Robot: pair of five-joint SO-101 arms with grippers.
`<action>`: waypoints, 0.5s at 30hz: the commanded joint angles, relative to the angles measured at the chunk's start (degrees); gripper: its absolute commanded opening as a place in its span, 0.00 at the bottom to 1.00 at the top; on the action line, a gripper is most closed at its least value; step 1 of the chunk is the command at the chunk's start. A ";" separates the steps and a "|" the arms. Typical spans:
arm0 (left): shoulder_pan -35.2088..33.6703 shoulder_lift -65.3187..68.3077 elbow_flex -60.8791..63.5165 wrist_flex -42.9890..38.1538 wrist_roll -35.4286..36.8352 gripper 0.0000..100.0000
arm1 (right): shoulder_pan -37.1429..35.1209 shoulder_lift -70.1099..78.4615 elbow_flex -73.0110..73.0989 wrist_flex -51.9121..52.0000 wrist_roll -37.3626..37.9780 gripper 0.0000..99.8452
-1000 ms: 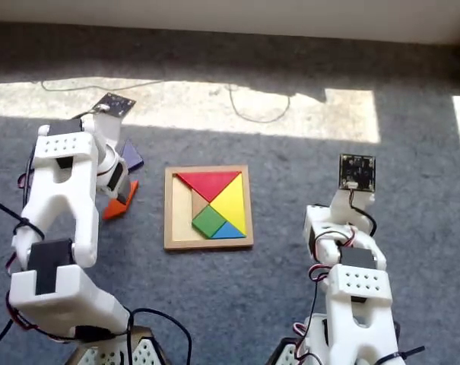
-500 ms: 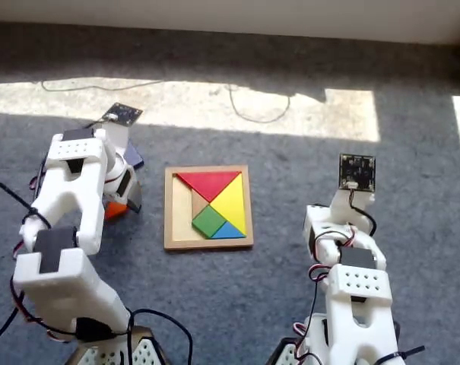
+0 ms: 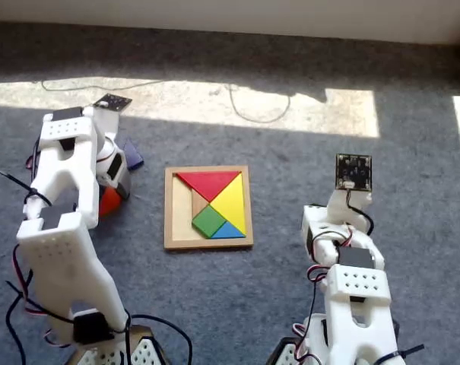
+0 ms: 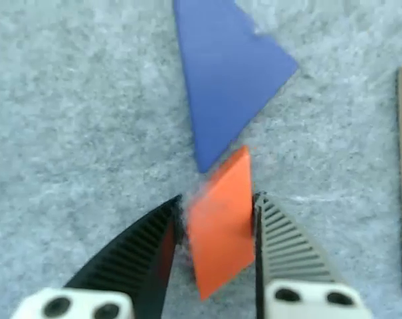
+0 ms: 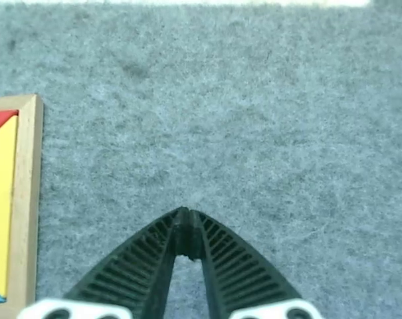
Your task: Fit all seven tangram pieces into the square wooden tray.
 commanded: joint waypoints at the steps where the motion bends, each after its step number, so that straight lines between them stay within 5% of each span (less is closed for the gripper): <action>1: -3.03 -2.59 -6.02 5.45 -0.26 0.22 | -0.48 -0.92 -0.22 -1.63 0.70 0.01; 15: -4.88 -10.33 -3.38 7.82 -0.70 0.23 | -0.48 -0.92 -0.22 -1.63 0.79 0.01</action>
